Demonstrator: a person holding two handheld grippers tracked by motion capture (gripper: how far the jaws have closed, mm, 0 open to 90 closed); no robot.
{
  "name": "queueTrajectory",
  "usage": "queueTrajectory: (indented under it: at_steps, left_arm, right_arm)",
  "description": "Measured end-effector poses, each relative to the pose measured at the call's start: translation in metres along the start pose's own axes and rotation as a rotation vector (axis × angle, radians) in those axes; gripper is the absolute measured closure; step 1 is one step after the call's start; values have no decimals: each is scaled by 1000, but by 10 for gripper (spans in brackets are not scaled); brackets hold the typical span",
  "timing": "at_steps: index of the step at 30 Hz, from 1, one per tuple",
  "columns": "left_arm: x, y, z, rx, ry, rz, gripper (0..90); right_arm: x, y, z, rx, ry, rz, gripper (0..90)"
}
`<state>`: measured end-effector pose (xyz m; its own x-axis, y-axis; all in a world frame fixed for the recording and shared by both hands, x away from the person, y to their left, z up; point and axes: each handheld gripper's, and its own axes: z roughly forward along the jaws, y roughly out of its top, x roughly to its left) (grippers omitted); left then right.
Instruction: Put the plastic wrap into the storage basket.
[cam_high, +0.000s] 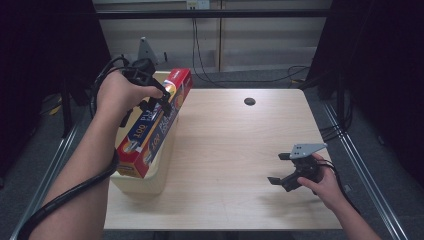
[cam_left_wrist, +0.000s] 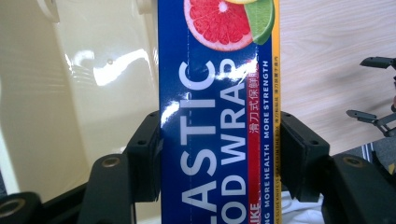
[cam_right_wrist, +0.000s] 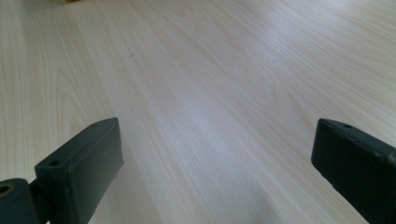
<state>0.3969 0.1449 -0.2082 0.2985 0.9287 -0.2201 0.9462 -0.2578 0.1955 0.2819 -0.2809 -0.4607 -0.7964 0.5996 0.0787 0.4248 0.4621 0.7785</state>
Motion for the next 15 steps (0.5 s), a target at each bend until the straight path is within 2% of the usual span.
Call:
queueTrajectory:
  at_steps: [9,15]
  left_arm:
    - [10,-4,-7,-7,22,-8,413]
    - [17,-8,-12,-14,34,-31,413]
  right_arm:
    - [0,0,0,3,-2,-5,21]
    - [0,0,0,1,3,-1,20]
